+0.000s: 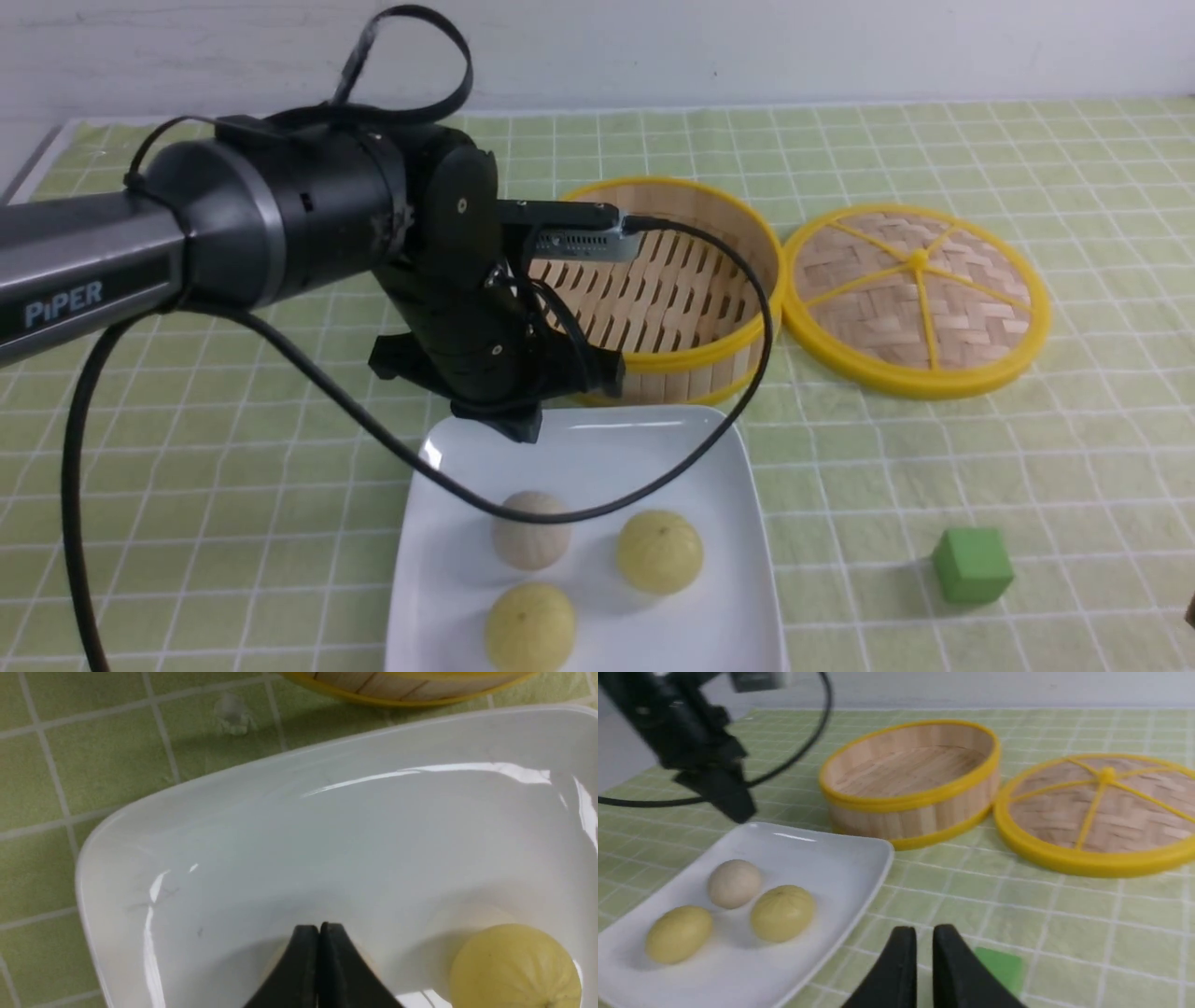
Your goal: Put the steamed buns into the plate on the green tablecloth.
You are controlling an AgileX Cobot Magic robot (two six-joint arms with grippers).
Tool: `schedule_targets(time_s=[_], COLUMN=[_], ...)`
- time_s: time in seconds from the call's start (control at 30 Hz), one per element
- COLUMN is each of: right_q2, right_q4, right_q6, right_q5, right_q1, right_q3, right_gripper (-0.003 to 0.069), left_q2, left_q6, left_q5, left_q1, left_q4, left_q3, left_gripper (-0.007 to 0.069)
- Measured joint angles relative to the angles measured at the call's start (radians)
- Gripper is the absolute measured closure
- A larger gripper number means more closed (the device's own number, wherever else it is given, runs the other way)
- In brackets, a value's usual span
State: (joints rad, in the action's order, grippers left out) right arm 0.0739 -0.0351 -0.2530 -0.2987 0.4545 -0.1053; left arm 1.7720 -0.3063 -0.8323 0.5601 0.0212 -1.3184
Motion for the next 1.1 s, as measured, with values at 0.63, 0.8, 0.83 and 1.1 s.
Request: schedule_targets(time_s=[0.63,0.8,0.83,1.1], right_q2=[-0.086,-0.086,-0.086,-0.086], right_q4=[-0.011,-0.011,-0.011,-0.011], right_q6=[-0.003,-0.003,-0.003,-0.003], right_q5=[-0.094,-0.095,-0.095,-0.096], right_q1=[-0.408,-0.410,-0.410,-0.410], right_q3=[0.127,0.127,0.127,0.127], right_gripper=[0.0566,0.0561,0.0561,0.0552], left_q2=[-0.442,-0.571,-0.575,-0.706], left_q6=[0.001,0.009,0.009,0.019], left_q5=[-0.214,-0.274,-0.277,-0.237], left_q1=[0.002,0.002,0.002,0.002], left_q4=[-0.129,-0.196,-0.199,-0.210], left_q3=[0.000,0.000,0.000,0.098], left_gripper=[0.0605,0.0605,0.0605,0.0605])
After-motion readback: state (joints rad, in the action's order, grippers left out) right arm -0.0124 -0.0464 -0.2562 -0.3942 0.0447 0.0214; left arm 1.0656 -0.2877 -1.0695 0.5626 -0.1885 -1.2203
